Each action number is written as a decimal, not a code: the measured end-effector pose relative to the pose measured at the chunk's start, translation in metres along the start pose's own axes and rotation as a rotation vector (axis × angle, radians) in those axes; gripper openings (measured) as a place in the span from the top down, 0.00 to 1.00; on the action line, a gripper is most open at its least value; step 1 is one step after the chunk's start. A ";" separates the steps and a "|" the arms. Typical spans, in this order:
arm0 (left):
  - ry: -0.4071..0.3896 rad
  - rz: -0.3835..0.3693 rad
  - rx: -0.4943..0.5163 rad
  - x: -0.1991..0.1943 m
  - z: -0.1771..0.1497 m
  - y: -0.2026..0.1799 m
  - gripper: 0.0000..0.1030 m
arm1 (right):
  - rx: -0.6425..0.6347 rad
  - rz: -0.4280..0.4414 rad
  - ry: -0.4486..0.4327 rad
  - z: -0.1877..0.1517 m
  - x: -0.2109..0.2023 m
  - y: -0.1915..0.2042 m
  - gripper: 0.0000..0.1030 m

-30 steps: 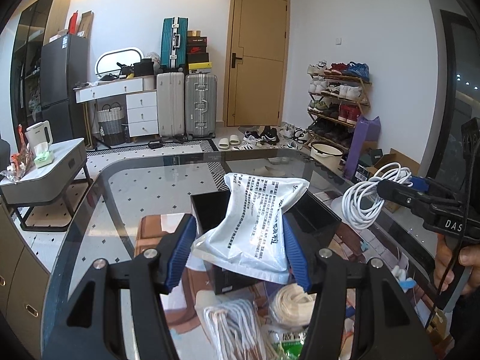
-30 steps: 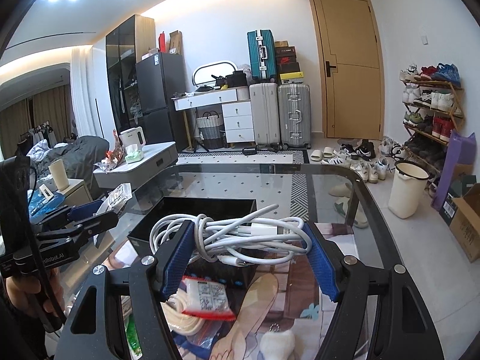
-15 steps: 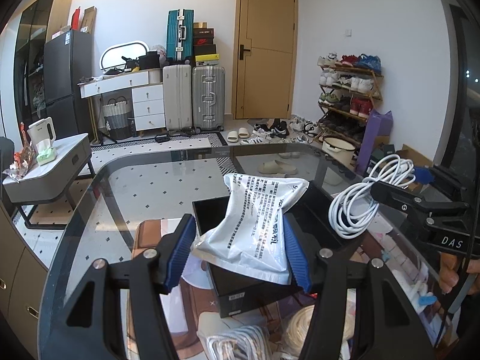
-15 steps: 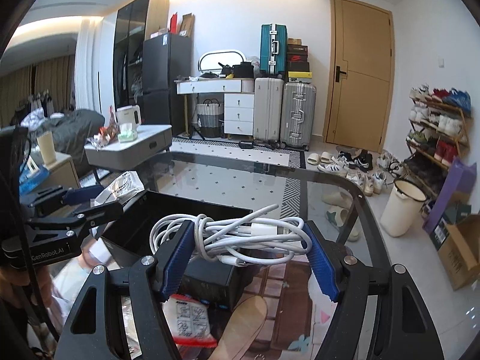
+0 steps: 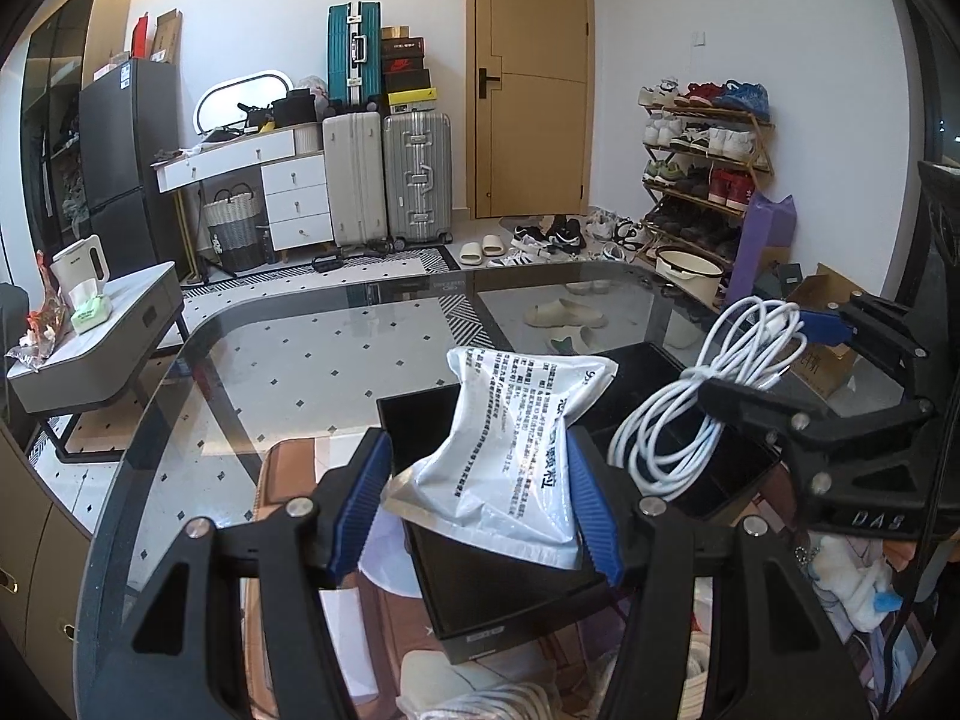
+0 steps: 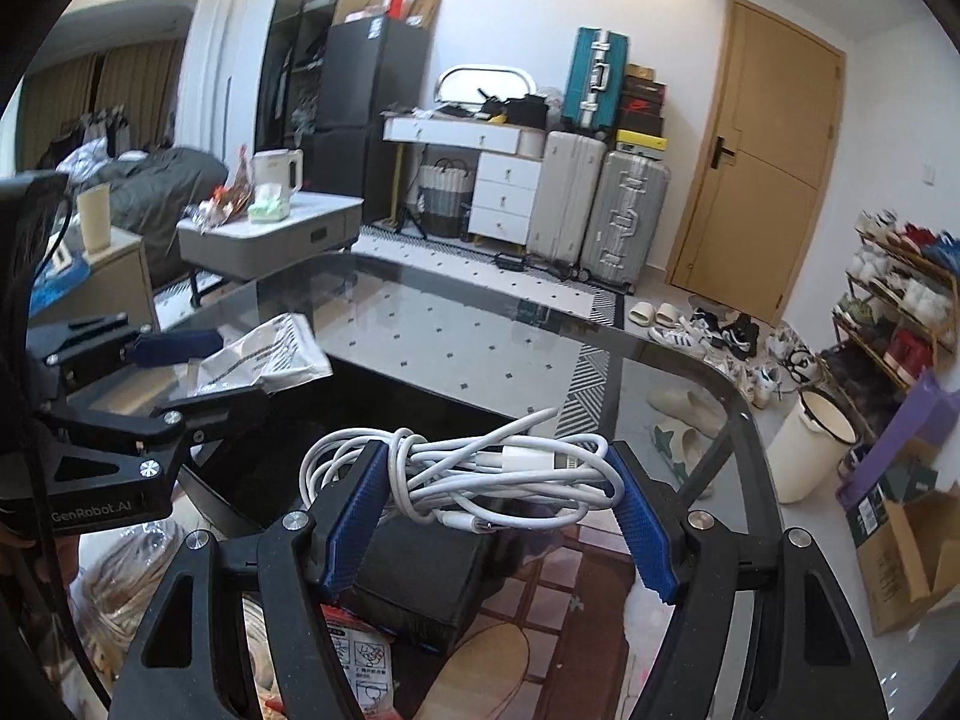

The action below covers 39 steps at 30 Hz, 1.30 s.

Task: Organize soft objects
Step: 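Carry the cable in the right tool while the left tool carries the pouch over the black box, then open the right tool to drop the cable while the left tool releases the pouch into the box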

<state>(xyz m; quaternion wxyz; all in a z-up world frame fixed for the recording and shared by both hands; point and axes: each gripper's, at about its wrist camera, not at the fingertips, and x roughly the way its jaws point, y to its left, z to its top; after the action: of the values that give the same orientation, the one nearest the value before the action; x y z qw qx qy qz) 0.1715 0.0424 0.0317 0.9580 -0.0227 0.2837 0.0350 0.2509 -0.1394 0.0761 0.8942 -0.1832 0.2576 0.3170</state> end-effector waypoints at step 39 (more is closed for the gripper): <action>-0.011 -0.086 -0.058 -0.013 0.003 0.012 0.00 | 0.074 0.144 0.048 0.008 -0.003 -0.015 0.01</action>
<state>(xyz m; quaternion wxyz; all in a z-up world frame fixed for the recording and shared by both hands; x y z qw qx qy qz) 0.1611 0.0543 0.0415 0.9591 -0.0625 0.2762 0.0020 0.2619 -0.1479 0.0862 0.8687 -0.1388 0.3031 0.3663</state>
